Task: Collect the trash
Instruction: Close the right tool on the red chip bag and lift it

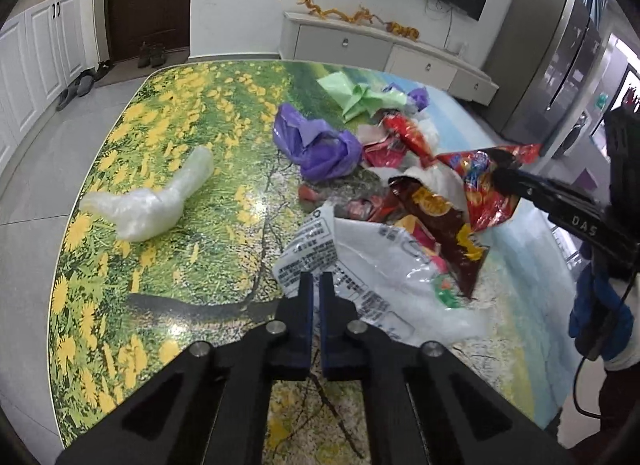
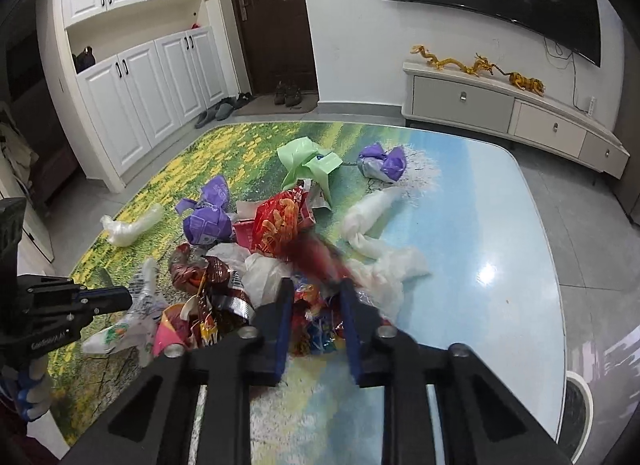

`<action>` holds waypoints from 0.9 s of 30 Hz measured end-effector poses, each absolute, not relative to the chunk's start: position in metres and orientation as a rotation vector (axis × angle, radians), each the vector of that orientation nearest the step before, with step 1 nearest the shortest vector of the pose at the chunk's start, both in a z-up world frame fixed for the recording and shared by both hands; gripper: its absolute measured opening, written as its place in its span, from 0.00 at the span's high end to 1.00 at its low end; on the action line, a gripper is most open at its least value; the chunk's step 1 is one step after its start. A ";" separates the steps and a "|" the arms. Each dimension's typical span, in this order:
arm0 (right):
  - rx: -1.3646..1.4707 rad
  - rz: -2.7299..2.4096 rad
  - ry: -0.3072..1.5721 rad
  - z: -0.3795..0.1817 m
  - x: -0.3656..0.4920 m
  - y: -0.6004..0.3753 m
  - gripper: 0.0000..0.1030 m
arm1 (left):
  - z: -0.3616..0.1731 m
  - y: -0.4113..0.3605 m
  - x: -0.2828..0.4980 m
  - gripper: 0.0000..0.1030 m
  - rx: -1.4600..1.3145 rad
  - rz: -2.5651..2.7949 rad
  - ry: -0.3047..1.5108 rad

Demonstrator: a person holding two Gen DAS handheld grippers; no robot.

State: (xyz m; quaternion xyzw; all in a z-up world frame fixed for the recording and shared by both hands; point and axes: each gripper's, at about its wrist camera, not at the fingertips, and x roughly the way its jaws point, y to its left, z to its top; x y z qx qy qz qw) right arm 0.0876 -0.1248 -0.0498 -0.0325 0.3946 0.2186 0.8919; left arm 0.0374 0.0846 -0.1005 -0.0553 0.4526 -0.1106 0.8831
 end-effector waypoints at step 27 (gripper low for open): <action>0.041 0.442 0.787 -0.034 0.044 -0.156 0.88 | -0.072 0.048 -0.012 0.57 -0.048 -0.379 0.871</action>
